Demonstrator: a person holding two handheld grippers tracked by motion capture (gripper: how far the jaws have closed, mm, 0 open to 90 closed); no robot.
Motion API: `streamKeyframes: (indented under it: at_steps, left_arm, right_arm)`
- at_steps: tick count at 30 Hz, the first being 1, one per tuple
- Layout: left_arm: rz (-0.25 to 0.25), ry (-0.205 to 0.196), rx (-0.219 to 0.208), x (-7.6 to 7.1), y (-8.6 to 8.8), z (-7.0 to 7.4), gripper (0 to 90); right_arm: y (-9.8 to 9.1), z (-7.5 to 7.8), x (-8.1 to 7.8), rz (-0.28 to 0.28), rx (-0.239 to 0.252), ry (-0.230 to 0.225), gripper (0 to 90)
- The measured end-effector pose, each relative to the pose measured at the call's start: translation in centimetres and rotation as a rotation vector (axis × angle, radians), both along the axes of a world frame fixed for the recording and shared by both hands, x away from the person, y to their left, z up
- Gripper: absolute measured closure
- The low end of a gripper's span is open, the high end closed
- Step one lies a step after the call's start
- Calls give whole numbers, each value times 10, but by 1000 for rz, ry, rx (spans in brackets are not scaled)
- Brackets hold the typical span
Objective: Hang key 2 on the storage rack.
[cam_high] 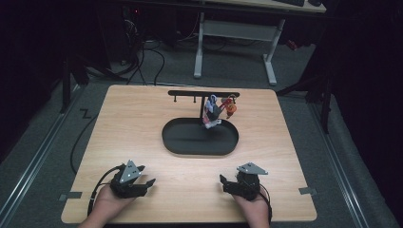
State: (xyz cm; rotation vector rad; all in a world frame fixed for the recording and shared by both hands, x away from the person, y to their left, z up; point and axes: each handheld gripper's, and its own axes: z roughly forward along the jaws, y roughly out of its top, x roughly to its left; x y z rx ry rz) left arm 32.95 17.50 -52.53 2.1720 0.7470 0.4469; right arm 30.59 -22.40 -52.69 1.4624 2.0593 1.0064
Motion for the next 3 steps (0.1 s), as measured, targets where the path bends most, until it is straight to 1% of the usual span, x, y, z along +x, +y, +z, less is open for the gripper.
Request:
streamKeyframes:
  at_steps: [3]
  left_arm:
    - [3,-2,-1,0,1,0,358]
  right_arm:
    - [0,0,1,-7,-2,-3,156]
